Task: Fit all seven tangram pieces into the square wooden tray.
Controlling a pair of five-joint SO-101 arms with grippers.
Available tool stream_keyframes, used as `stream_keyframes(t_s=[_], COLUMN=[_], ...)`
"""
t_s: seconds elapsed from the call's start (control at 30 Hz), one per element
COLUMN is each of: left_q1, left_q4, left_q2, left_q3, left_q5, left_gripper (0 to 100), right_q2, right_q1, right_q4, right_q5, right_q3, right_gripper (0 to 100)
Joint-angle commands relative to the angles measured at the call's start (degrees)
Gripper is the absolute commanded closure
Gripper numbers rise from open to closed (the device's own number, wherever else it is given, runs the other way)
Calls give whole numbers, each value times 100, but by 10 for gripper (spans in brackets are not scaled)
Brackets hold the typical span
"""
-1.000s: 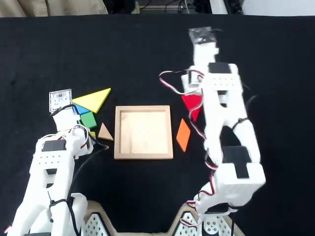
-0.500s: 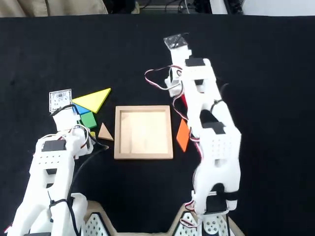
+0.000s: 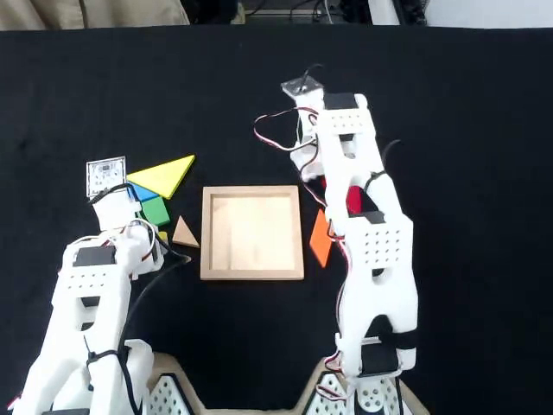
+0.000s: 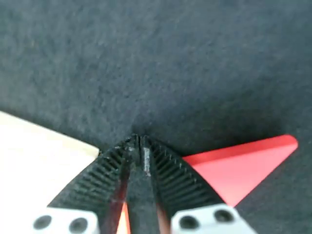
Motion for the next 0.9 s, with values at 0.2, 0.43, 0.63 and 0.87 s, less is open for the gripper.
stream_keyframes(t_s=[0.2, 0.43, 0.63, 0.87], left_q1=[4, 4, 4, 4], left_q4=[-105, -105, -105, -105], left_q2=[-62, -62, -62, -62], left_q3=[-75, -75, -75, -75], left_q5=[53, 53, 53, 53], left_gripper=[798, 798, 798, 798], right_q2=[4, -840, -2818, -4013], right_q1=[62, 281, 237, 255], right_q4=[1266, 1530, 976, -800], right_q5=[756, 782, 765, -255], right_q3=[-198, 154, 1780, 3600], right_gripper=[988, 988, 988, 985])
